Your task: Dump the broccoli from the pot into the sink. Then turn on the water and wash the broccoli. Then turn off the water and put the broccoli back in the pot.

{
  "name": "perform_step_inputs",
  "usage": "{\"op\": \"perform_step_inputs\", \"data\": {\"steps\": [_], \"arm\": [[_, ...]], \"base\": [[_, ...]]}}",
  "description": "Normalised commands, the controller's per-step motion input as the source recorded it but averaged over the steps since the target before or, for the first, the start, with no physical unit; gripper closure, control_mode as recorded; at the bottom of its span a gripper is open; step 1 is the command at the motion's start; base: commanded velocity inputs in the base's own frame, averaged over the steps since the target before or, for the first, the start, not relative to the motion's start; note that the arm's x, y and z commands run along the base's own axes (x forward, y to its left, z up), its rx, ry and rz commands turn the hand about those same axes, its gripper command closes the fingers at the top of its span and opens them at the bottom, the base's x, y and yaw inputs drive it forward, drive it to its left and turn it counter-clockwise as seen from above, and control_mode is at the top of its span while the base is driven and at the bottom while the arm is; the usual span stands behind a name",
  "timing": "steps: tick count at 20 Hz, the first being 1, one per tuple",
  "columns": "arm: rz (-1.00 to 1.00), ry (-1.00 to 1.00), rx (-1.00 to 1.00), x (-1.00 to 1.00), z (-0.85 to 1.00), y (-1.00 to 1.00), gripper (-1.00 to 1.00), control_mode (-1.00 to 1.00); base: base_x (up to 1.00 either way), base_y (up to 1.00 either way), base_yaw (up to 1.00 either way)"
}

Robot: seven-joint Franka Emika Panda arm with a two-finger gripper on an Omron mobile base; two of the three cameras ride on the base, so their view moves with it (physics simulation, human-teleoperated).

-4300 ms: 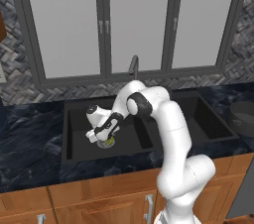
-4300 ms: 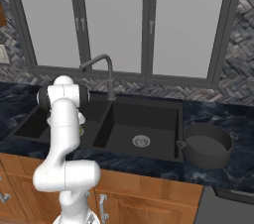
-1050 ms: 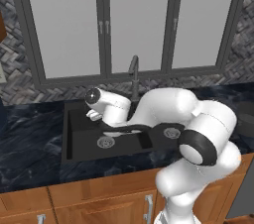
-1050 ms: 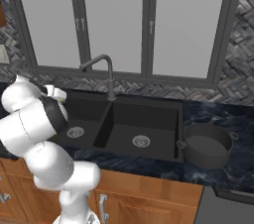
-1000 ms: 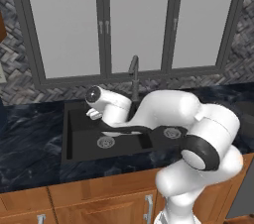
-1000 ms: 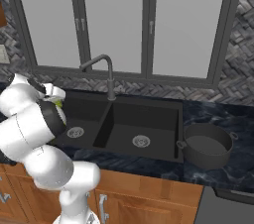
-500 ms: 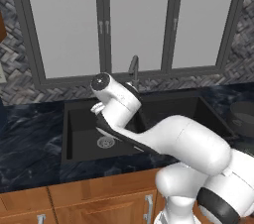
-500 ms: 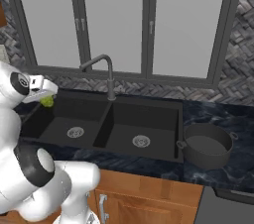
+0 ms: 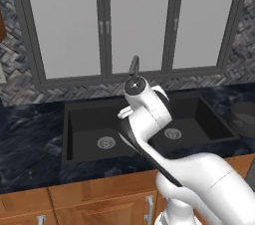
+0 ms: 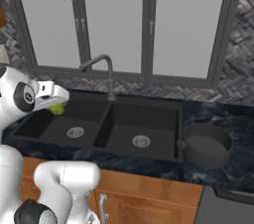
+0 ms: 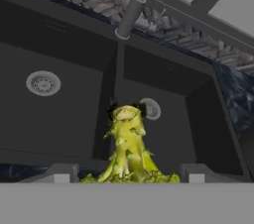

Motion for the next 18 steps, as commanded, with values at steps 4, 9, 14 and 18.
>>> {"op": "perform_step_inputs", "data": {"steps": [4,9,14,18], "arm": [[0.01,-0.01,0.04,-0.36,0.17,-0.88,1.0,-1.0],[0.0,0.0,0.1,-0.14,0.32,-0.8,1.0,-1.0],[0.01,0.0,0.11,-0.04,0.21,-0.82,1.0,-1.0],[0.0,0.03,0.11,-0.02,0.16,-0.83,1.0,-1.0]], "base": [[0.0,0.0,0.0],[0.0,0.0,0.0],[0.0,0.0,0.0],[0.0,0.0,0.0]]}}
